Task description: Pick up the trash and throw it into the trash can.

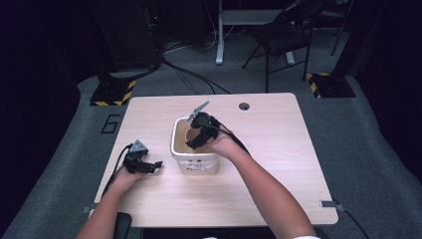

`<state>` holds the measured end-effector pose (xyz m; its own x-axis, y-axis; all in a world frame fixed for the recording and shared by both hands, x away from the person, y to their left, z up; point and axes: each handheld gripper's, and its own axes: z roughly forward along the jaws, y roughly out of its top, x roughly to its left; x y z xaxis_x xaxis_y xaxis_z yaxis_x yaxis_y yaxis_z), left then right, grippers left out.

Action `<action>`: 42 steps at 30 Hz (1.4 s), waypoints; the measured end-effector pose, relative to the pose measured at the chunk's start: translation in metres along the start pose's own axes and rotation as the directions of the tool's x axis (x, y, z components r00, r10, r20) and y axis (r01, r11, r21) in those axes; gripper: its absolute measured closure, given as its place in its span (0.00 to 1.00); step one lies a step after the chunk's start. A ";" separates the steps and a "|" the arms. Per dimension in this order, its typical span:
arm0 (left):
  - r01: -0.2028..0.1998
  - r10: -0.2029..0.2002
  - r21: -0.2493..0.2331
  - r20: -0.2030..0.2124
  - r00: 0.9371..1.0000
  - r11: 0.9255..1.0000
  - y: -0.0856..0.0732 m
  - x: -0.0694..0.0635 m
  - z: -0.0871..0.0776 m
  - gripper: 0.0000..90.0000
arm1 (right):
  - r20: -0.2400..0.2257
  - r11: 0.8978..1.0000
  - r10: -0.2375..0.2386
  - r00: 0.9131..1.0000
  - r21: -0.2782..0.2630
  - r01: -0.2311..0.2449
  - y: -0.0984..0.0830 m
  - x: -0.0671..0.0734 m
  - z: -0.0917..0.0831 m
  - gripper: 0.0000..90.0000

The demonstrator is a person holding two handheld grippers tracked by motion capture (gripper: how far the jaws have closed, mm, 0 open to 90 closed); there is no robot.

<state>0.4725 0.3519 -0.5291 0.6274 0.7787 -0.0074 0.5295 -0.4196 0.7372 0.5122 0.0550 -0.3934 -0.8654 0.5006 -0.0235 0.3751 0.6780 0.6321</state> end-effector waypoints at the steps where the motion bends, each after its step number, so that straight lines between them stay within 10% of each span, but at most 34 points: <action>1: 0.000 0.000 0.000 0.000 1.000 1.000 0.000 0.000 0.000 0.13 | 0.001 1.000 0.001 1.000 0.001 -0.001 0.000 0.000 0.000 0.16; 42: -0.001 0.001 0.000 0.000 1.000 1.000 0.000 0.000 0.000 0.12 | 0.099 0.984 0.039 0.994 -0.178 -0.021 -0.059 -0.024 -0.102 0.23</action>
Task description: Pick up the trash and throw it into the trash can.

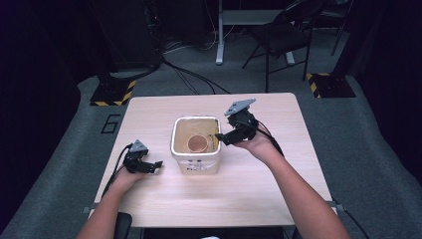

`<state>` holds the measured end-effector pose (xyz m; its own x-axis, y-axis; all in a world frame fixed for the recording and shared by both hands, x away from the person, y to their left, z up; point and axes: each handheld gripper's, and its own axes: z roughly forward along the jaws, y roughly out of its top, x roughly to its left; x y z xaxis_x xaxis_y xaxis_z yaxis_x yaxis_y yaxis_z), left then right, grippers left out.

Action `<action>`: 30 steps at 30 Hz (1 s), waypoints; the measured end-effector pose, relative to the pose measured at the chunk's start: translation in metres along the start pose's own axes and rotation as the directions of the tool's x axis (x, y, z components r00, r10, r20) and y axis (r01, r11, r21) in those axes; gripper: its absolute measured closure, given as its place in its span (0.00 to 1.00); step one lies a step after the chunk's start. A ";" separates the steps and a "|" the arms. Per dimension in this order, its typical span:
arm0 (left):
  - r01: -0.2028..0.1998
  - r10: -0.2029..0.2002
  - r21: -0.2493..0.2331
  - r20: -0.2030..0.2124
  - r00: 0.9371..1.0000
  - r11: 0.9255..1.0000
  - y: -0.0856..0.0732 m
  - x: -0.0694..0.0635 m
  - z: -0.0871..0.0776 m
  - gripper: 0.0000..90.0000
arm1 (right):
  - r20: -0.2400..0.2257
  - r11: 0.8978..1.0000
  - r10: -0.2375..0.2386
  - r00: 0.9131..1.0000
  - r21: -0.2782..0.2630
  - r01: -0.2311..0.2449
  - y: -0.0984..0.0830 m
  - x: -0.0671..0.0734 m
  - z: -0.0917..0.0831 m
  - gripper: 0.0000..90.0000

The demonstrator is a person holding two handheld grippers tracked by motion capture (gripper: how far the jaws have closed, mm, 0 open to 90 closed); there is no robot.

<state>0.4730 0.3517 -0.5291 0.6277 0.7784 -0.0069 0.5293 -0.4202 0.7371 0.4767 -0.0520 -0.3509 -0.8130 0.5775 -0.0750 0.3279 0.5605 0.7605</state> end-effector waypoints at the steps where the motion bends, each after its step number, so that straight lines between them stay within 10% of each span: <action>1: 0.000 0.000 0.000 0.000 1.000 1.000 0.000 0.000 0.000 0.12 | 0.006 1.000 -0.001 1.000 -0.003 0.002 -0.002 -0.001 -0.002 0.23; 30: 0.003 -0.003 0.000 -0.002 1.000 1.000 0.000 0.000 0.000 0.12 | 0.147 0.986 0.155 0.977 0.032 -0.161 -0.121 -0.020 -0.017 0.21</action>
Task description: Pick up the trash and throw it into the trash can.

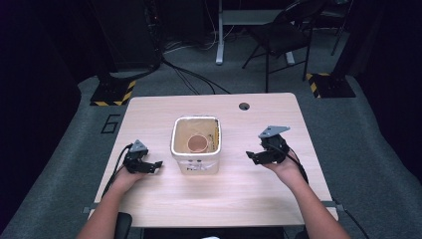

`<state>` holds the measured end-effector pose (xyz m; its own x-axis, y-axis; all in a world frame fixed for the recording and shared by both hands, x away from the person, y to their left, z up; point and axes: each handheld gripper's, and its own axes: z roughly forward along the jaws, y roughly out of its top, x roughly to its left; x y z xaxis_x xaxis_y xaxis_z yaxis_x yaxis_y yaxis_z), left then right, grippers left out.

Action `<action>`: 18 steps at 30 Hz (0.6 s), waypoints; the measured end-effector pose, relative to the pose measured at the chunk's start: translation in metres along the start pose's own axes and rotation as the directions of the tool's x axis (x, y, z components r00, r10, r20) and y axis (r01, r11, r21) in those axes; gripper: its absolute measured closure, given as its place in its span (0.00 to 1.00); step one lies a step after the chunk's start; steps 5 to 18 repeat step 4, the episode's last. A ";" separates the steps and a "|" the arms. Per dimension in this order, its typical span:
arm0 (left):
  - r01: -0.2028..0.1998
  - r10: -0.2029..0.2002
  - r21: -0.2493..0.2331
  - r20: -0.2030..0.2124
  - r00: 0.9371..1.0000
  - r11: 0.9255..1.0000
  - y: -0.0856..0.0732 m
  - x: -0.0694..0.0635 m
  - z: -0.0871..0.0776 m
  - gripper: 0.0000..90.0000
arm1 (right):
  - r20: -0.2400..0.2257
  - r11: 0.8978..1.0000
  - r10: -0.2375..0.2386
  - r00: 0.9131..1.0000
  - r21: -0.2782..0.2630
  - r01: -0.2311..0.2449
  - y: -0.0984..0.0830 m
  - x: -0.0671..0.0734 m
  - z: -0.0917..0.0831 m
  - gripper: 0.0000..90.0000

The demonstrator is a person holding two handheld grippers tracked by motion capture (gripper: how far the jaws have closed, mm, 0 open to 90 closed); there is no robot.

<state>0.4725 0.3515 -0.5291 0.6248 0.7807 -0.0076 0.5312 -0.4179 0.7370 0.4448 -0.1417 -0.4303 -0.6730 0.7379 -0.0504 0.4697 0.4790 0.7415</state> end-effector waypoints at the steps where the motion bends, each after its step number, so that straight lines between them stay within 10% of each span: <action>1: 0.000 0.000 0.000 0.000 1.000 1.000 0.000 0.000 0.000 0.12 | -0.003 1.000 0.007 1.000 0.001 -0.007 -0.004 -0.001 0.001 0.21; 18: 0.000 0.000 0.000 0.000 1.000 1.000 0.000 0.000 0.000 0.12 | -0.001 0.999 0.033 0.999 0.016 -0.033 -0.020 -0.003 0.005 0.15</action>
